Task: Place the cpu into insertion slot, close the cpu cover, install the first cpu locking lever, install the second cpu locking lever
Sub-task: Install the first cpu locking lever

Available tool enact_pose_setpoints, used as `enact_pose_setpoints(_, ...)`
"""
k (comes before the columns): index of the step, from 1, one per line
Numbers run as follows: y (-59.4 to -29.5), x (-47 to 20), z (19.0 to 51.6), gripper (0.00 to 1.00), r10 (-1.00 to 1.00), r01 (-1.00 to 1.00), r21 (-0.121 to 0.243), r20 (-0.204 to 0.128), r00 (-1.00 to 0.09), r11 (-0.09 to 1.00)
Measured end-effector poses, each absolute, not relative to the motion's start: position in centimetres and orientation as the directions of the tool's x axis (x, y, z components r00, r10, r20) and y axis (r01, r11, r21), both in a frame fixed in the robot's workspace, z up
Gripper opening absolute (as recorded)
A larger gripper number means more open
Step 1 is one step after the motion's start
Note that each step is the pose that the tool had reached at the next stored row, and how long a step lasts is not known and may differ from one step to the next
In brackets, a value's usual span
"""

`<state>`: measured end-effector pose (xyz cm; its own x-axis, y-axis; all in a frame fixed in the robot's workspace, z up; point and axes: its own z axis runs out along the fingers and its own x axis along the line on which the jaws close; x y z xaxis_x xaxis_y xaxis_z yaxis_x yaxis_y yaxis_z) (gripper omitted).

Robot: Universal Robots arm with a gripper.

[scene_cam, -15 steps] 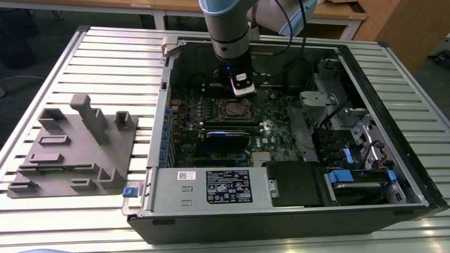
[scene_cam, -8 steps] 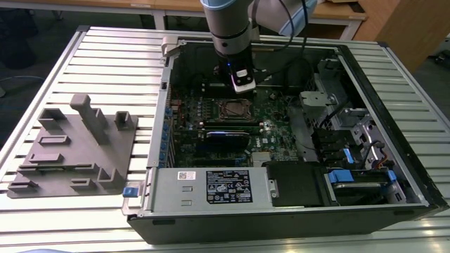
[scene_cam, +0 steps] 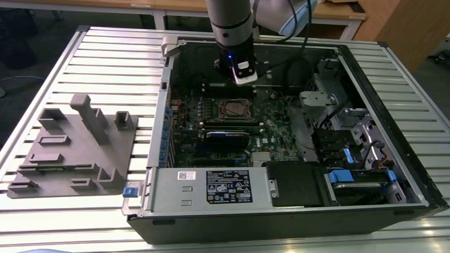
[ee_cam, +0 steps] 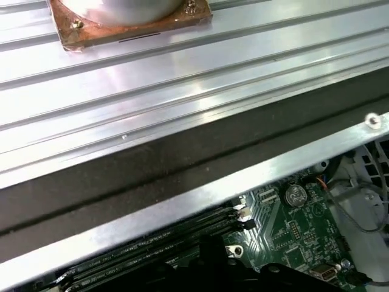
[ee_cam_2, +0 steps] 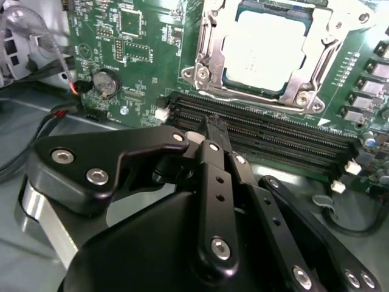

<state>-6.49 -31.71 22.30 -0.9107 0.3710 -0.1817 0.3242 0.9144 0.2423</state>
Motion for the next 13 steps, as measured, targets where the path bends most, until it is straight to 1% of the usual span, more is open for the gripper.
enact_pose_setpoints(10,-31.71,-6.48,22.35,0.11,0.371,0.325,0.242,-0.179,-0.911,0.914)
enact_pose_setpoints(13,-31.72,-6.49,22.28,0.11,0.371,0.334,0.228,-0.145,-0.917,0.915)
